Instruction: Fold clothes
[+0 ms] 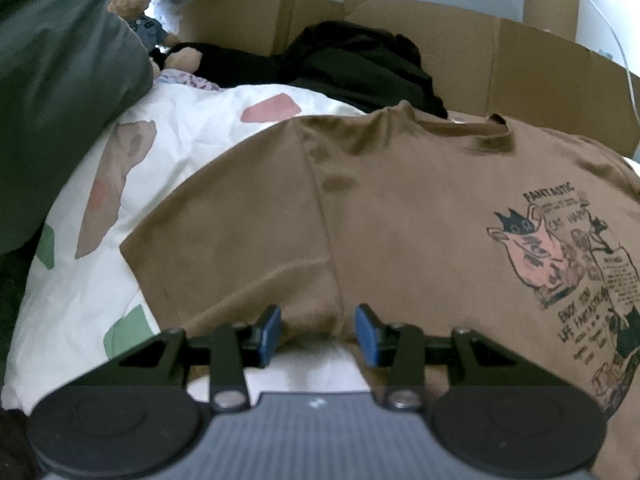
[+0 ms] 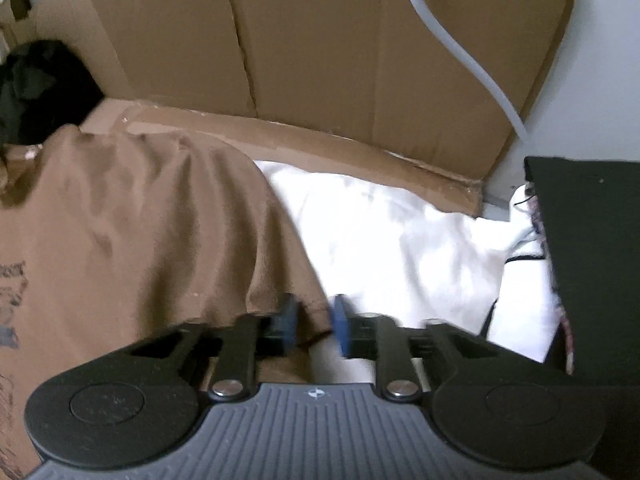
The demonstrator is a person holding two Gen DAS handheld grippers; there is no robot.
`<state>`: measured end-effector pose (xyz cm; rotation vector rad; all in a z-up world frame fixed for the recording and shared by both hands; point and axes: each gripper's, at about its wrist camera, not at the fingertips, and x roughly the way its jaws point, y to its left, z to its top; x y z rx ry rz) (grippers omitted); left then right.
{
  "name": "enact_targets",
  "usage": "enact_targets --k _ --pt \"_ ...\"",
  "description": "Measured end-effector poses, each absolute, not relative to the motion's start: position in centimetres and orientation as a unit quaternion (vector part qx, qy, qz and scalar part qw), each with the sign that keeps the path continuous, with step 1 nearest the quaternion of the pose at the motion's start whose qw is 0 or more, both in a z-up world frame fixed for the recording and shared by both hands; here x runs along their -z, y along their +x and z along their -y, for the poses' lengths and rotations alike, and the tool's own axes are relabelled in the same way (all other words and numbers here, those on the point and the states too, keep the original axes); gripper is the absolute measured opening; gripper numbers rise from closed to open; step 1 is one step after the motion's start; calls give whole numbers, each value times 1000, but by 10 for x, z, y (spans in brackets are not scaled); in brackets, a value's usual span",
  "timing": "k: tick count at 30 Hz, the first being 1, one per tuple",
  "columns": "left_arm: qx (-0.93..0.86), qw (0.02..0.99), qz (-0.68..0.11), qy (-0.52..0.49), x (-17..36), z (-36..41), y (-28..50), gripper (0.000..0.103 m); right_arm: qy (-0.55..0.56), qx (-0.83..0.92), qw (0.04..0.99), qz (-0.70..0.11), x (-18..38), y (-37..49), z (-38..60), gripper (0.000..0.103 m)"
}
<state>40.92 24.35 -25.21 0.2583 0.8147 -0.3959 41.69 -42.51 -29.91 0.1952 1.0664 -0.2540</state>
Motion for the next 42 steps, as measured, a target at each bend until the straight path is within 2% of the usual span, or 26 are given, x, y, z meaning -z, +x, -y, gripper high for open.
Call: enact_targets --k 11,22,26,30,31,42 --pt "187 892 -393 122 252 -246 407 44 -26 164 859 -484 250 441 447 3" --pt "187 888 -401 126 253 -246 408 44 -123 167 849 -485 250 479 445 3" --pt "186 888 -402 125 254 -244 409 44 -112 168 843 -499 259 482 442 6" --pt "189 887 -402 127 253 -243 407 44 -103 173 845 -496 261 475 443 22" --pt "190 887 -401 127 253 -243 407 44 -100 174 847 -493 260 471 444 23" --pt "197 890 -398 101 245 -246 392 44 -50 146 862 -483 249 419 431 24"
